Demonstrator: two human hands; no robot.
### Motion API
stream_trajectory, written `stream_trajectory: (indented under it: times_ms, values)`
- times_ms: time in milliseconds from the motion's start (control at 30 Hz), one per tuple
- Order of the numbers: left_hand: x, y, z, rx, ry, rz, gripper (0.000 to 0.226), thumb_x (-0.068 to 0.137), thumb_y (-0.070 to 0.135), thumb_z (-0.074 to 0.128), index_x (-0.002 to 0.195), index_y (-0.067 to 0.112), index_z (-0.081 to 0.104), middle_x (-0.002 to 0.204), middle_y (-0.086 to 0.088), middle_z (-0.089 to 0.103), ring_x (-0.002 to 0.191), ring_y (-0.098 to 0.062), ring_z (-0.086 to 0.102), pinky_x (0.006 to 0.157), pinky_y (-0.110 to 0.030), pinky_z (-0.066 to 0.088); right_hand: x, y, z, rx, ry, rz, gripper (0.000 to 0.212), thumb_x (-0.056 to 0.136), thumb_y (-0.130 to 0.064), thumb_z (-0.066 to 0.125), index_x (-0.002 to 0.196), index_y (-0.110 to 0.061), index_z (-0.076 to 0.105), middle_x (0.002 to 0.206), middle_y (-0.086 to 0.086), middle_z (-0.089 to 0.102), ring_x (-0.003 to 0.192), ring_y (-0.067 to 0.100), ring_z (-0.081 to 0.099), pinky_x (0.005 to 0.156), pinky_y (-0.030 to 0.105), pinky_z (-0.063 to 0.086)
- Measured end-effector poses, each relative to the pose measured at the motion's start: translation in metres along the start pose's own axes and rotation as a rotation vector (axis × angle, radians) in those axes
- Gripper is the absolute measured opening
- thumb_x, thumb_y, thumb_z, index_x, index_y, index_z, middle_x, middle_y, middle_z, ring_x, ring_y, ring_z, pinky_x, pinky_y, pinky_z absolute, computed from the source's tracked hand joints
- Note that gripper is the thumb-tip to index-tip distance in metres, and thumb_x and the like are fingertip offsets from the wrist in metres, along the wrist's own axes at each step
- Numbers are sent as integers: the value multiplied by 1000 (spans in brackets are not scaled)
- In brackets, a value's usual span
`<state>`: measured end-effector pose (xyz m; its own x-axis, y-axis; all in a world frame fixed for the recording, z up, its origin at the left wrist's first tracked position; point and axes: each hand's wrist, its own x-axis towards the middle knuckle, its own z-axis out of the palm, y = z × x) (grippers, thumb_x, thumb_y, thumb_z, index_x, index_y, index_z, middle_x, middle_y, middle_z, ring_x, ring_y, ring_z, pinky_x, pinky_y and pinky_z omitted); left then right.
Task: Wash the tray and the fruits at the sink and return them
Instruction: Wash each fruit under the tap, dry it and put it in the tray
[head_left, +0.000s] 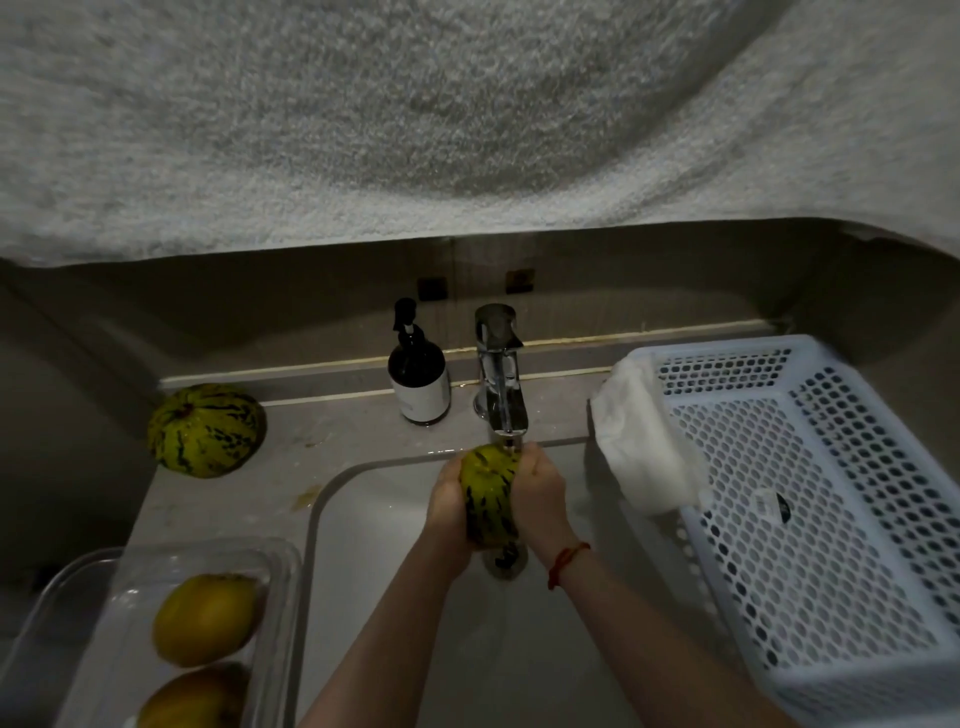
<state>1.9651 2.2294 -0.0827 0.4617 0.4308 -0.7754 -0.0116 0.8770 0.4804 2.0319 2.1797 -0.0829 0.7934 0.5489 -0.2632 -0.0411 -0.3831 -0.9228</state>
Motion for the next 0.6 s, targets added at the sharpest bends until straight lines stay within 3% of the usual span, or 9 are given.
stream_trajectory:
  times_ms: [100, 167, 300, 400, 433, 500, 567, 600]
  values:
    - [-4, 0, -4, -36, -134, -30, 67, 92, 63, 30, 115, 10, 63, 111, -19, 65, 106, -33, 57, 89, -44, 44, 3, 0, 0, 46, -41, -24, 33, 102, -21, 32, 78, -10, 51, 75, 8, 52, 77, 23, 53, 74, 36, 45]
    - [-7, 0, -3, -59, -200, -51, 60, 92, 58, 35, 110, 10, 65, 100, -17, 69, 98, -31, 60, 84, -41, 47, 0, 2, 3, -21, -47, -136, 24, 98, -23, 43, 81, -11, 56, 75, 6, 54, 75, 22, 54, 71, 34, 44]
    - [-7, -11, 2, -214, -222, -33, 48, 93, 46, 35, 106, 10, 64, 87, -14, 68, 89, -27, 59, 74, -33, 46, -10, 3, 10, -454, 162, -633, 13, 78, -30, 64, 81, -19, 72, 69, 1, 64, 65, 19, 59, 58, 25, 47]
    - [-3, -14, -1, -189, -167, -8, 56, 94, 48, 28, 109, 7, 63, 89, -15, 69, 90, -28, 60, 72, -34, 48, 2, 3, 0, -567, 41, -785, 18, 80, -30, 64, 89, -20, 75, 74, 6, 68, 68, 23, 63, 60, 29, 52]
    - [-3, -12, -2, -146, -146, -14, 60, 95, 49, 25, 106, 5, 64, 88, -17, 68, 89, -29, 60, 73, -34, 49, 6, 4, -5, -554, -29, -747, 20, 84, -32, 60, 87, -19, 74, 76, 8, 67, 70, 24, 62, 63, 31, 52]
    - [-1, -9, -3, -78, -129, -48, 65, 95, 52, 21, 101, 4, 65, 89, -19, 67, 88, -32, 59, 74, -34, 48, 7, 2, -10, -247, -140, -416, 21, 90, -27, 59, 75, -16, 69, 74, 9, 64, 73, 23, 60, 68, 34, 48]
    - [0, -8, -2, -31, -128, -73, 65, 94, 53, 21, 100, 5, 65, 89, -19, 67, 87, -33, 59, 71, -34, 48, 6, 0, -9, 125, -98, -99, 23, 92, -17, 54, 75, -9, 67, 72, 7, 62, 73, 20, 59, 66, 32, 48]
    - [1, -7, -2, -14, -130, -74, 64, 94, 53, 23, 102, 5, 65, 91, -19, 66, 88, -32, 59, 71, -34, 48, 5, 0, -8, 189, -58, -10, 25, 93, -16, 51, 77, -7, 68, 72, 6, 63, 74, 19, 59, 64, 30, 48]
